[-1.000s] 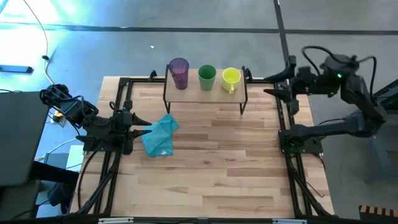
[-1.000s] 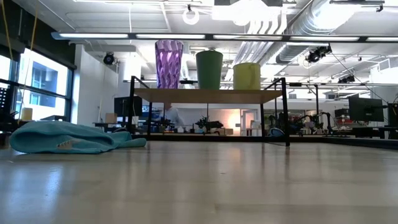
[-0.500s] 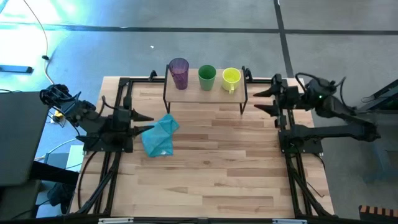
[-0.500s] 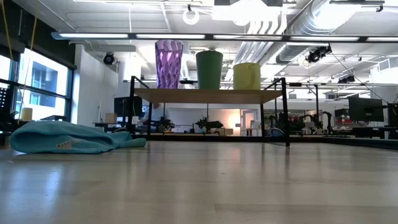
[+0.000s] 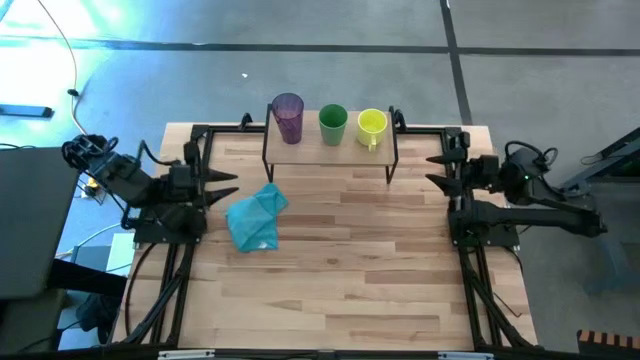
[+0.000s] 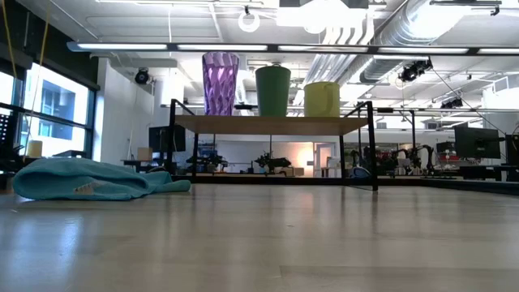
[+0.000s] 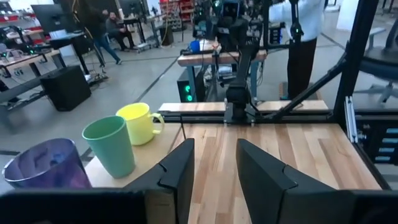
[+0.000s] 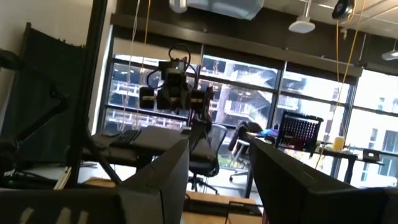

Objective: Stack small to large cups/mugs on shelf
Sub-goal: Return to Home Position

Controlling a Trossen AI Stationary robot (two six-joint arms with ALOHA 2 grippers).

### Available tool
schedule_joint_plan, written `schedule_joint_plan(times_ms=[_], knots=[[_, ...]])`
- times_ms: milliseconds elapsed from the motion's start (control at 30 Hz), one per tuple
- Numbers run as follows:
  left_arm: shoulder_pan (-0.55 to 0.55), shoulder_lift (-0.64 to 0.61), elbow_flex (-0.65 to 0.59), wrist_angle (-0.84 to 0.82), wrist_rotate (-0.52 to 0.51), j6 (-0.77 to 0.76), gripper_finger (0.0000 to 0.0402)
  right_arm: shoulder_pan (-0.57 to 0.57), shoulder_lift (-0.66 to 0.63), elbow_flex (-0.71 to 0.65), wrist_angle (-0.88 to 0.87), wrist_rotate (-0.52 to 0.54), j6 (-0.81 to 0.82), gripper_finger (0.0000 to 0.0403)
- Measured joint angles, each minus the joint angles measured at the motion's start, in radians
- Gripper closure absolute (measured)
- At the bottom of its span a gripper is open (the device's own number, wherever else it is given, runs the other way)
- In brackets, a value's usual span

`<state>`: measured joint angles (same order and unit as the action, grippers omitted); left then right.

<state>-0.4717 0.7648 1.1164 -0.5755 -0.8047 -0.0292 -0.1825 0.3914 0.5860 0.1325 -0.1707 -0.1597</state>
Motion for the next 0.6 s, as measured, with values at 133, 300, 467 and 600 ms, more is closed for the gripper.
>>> schedule_joint_plan(times_ms=[133, 300, 467, 600], knots=[[0.000, -0.037, 0.000, 0.000, 0.000, 0.019, 0.0293, 0.000, -0.015, -0.002, -0.035, 0.001, 0.001, 0.0240], [0.000, -0.085, -0.013, 0.008, 0.000, 0.043, 0.0293, 0.000, -0.012, -0.002, -0.047, 0.001, -0.024, 0.0240], [0.000, -0.206, -0.116, 0.040, -0.022, 0.063, 0.0293, 0.000, -0.012, -0.006, -0.040, 0.001, -0.030, 0.0240], [0.000, -0.353, -0.228, 0.096, -0.038, 0.084, 0.0293, 0.000, -0.014, -0.053, 0.028, 0.001, -0.029, 0.0240]])
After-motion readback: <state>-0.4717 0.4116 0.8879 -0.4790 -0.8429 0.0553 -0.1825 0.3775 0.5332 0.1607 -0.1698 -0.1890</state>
